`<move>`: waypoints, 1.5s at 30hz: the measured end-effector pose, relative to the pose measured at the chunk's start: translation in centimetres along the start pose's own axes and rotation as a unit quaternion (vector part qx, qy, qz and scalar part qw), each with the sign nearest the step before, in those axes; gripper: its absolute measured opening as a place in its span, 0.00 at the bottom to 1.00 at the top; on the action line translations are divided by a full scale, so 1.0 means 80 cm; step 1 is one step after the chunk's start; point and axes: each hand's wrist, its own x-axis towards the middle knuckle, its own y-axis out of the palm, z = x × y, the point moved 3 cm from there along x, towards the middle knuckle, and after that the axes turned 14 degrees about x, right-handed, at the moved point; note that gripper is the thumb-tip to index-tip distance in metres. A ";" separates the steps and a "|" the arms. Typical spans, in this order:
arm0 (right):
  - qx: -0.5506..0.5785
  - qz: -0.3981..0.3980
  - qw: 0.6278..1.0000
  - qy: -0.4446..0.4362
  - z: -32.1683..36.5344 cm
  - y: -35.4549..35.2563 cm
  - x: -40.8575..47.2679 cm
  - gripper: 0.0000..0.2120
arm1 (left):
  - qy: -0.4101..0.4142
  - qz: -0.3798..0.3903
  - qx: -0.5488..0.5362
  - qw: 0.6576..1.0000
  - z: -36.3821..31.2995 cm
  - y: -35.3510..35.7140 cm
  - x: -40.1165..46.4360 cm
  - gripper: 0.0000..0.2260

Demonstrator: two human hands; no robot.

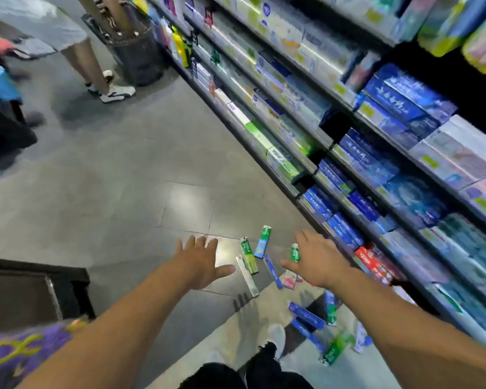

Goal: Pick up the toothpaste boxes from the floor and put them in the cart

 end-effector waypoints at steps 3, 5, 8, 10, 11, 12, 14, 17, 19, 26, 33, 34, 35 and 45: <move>0.004 0.019 0.999 0.037 -0.034 0.038 0.041 0.36 | 0.004 0.023 -0.012 1.000 -0.017 0.025 0.059 0.40; 0.012 0.014 0.999 0.044 -0.052 0.068 0.073 0.33 | 0.009 0.022 -0.034 0.999 -0.030 0.051 0.101 0.40; 0.046 0.029 0.997 0.060 -0.079 0.127 0.123 0.32 | -0.001 0.013 -0.066 0.998 -0.053 0.102 0.167 0.52; 0.060 0.028 0.996 0.066 -0.098 0.174 0.164 0.31 | -0.011 0.004 -0.074 0.997 -0.066 0.139 0.219 0.57; 0.070 0.027 0.994 0.074 -0.109 0.200 0.184 0.31 | -0.014 0.005 -0.074 0.997 -0.071 0.160 0.245 0.59; 0.079 0.027 0.993 0.080 -0.119 0.226 0.204 0.30 | -0.014 0.006 -0.068 0.998 -0.076 0.180 0.271 0.60; 0.095 0.029 0.991 0.090 -0.138 0.281 0.239 0.30 | -0.015 0.012 -0.047 0.999 -0.088 0.222 0.325 0.57; 0.111 0.032 0.987 0.110 -0.168 0.362 0.290 0.30 | 0.002 0.031 -0.027 0.999 -0.103 0.290 0.414 0.40; 0.121 0.026 0.984 0.126 -0.190 0.413 0.320 0.32 | 0.032 0.044 -0.009 0.999 -0.111 0.332 0.471 0.37; 0.144 0.019 0.972 0.183 -0.258 0.573 0.433 0.27 | 0.079 0.104 -0.045 0.990 -0.130 0.438 0.639 0.34; 0.182 -0.003 0.955 0.236 -0.291 0.671 0.500 0.23 | 0.119 0.123 -0.079 0.982 -0.131 0.482 0.704 0.29; 0.177 -0.011 0.954 0.239 -0.294 0.680 0.503 0.22 | 0.120 0.114 -0.089 0.982 -0.128 0.485 0.707 0.29; 0.165 -0.022 0.956 0.242 -0.296 0.688 0.505 0.20 | 0.120 0.109 -0.092 0.982 -0.127 0.486 0.708 0.28; 0.498 -0.003 0.828 0.256 -0.313 0.647 0.508 0.09 | 0.023 0.121 -0.229 0.966 -0.120 0.510 0.703 0.30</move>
